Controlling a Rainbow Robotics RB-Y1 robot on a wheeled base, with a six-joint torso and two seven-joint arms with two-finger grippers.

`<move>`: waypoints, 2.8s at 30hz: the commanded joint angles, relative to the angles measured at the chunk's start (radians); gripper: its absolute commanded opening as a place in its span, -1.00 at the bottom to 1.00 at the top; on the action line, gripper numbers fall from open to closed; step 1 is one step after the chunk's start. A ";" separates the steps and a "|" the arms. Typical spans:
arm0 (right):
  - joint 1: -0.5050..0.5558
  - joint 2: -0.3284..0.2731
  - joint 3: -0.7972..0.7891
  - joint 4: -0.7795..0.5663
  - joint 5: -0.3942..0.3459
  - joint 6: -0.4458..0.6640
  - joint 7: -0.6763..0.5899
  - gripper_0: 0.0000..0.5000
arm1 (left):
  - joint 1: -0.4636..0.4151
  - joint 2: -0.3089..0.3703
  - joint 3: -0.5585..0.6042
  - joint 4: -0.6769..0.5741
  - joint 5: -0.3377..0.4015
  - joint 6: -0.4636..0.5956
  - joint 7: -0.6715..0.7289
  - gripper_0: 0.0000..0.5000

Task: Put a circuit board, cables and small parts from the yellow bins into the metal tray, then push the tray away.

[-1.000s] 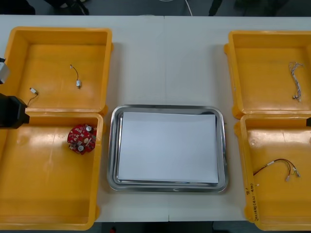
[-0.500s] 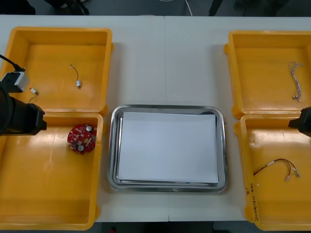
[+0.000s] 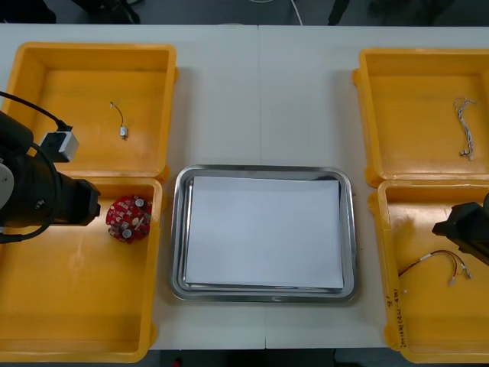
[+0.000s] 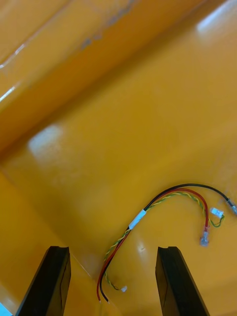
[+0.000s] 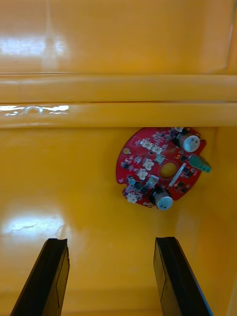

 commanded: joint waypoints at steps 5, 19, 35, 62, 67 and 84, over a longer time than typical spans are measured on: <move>0.022 0.063 0.016 0.028 0.017 -0.022 -0.059 1.00 | 0.046 -0.024 -0.076 -0.029 -0.043 -0.111 0.045 1.00; 0.004 0.068 0.056 0.140 0.031 -0.052 -0.093 1.00 | 0.063 -0.024 -0.169 -0.015 -0.112 -0.169 0.083 1.00; -0.047 0.068 0.112 0.172 0.072 -0.052 -0.303 1.00 | 0.114 -0.023 -0.191 0.074 -0.118 -0.322 0.095 1.00; -0.067 0.071 0.174 0.217 0.177 -0.052 -0.346 1.00 | 0.131 0.022 -0.311 0.110 -0.192 -0.415 0.131 1.00; -0.068 0.080 0.177 0.218 0.189 -0.054 -0.354 1.00 | 0.131 0.022 -0.311 0.126 -0.192 -0.434 0.131 1.00; -0.067 0.106 0.177 0.217 0.215 -0.060 -0.360 -0.99 | 0.132 0.028 -0.309 0.124 -0.195 -0.441 0.131 -1.00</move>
